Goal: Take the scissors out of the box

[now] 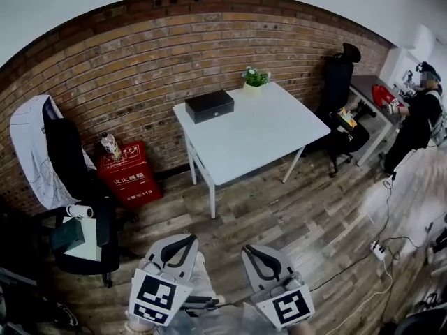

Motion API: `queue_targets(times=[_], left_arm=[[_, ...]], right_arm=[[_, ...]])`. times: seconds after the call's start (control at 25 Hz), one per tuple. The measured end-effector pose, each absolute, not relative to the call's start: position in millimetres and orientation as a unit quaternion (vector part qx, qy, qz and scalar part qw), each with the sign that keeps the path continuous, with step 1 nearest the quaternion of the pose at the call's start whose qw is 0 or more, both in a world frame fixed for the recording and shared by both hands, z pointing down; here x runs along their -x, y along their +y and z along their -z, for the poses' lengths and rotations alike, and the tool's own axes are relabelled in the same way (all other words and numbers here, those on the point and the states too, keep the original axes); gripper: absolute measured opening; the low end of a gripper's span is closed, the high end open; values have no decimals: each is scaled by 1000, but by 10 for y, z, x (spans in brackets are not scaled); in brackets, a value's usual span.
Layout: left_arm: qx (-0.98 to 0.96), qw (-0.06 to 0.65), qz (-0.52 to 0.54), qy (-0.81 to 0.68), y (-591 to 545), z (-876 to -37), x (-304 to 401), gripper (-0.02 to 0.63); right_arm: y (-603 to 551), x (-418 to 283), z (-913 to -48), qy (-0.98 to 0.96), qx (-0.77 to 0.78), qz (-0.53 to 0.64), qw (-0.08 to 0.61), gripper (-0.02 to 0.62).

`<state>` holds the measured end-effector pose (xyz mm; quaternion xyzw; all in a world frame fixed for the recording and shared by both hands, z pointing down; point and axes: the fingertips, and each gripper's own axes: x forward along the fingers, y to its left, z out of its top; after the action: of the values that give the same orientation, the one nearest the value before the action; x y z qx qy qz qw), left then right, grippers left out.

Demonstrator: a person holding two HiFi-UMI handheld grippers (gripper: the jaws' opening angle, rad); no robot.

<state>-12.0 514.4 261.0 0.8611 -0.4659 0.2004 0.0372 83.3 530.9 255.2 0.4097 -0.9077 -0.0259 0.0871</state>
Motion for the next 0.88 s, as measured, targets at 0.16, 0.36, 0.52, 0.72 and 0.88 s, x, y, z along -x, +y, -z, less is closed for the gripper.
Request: queue_targets(times=[0.16,0.36,0.52,0.72,0.88], left_arm=[[-864,30,-208,-458,5139,-2620,72,17],[-869,24,-206,-449,5070,-2626,-1,17],[-873,24,-205,-443,4953,-2650,-14,17],[-876,27,-202,-438,4703,-2696,-12,17],[-875,28,-200,-440,4477,-2681,36,17]], right_arm=[[5325,-934,-2604,-900,-425,22,92,51],[5272,-1030,-2668,-891,-444,19,93,51],[5139,-1049,-2684,-885,-455,19,96,51],[4882,-1074,-2700,-880,-467,10,89,51],[4681,-1071,-2747,-878,-469,-20,91,51]])
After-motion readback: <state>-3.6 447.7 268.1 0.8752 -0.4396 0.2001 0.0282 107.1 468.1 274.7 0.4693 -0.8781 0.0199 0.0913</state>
